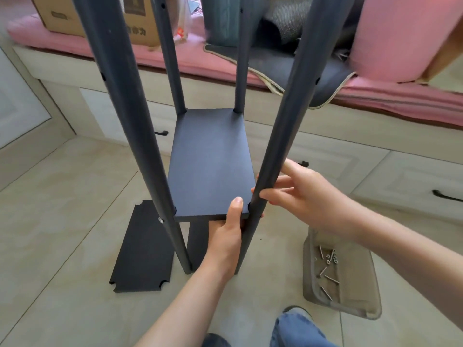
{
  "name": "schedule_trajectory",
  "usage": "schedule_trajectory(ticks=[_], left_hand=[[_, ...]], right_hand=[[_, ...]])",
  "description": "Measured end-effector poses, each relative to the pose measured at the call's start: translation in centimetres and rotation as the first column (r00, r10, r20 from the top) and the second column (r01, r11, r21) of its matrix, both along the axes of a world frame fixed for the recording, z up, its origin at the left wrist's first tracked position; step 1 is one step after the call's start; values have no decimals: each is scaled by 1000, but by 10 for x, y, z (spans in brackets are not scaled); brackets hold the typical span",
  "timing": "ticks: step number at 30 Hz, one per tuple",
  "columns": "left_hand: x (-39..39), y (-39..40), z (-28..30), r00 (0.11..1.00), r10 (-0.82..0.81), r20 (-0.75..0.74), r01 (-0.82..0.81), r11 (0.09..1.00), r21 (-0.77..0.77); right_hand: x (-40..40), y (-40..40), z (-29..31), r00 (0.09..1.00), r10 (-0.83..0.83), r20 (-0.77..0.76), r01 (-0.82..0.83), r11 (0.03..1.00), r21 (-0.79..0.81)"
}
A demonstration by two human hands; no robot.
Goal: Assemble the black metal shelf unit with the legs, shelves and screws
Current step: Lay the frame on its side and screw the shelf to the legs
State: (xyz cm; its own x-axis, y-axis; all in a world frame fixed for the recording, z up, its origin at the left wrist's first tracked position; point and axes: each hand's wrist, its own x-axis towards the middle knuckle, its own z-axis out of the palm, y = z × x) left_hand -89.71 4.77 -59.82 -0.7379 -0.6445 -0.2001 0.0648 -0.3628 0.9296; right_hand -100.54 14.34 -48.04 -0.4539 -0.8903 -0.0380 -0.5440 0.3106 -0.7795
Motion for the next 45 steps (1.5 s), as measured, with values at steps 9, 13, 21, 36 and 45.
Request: schedule_trajectory(ticks=[9,13,21,36,45], left_hand=[[-25,16,-4,999,41,11,-41,999,-12],[-31,13,-4,1000,25,4,-24,999,-38],[-38,11,-9,995,91,29,-90,995,-37],[-37,9,-8,994,91,-55,-95,993,-76],[-38,12,-4,989,137,-50,-140,989,-40]], right_hand=[[-41,66,-66,930,-291,225,283,957,68],[-72,105,-141,897,-420,139,341,857,387],[-103,137,-258,804,-594,29,417,596,686],[-95,107,-321,660,-739,-136,581,386,717],[-74,55,-315,814,-581,10,408,584,701]])
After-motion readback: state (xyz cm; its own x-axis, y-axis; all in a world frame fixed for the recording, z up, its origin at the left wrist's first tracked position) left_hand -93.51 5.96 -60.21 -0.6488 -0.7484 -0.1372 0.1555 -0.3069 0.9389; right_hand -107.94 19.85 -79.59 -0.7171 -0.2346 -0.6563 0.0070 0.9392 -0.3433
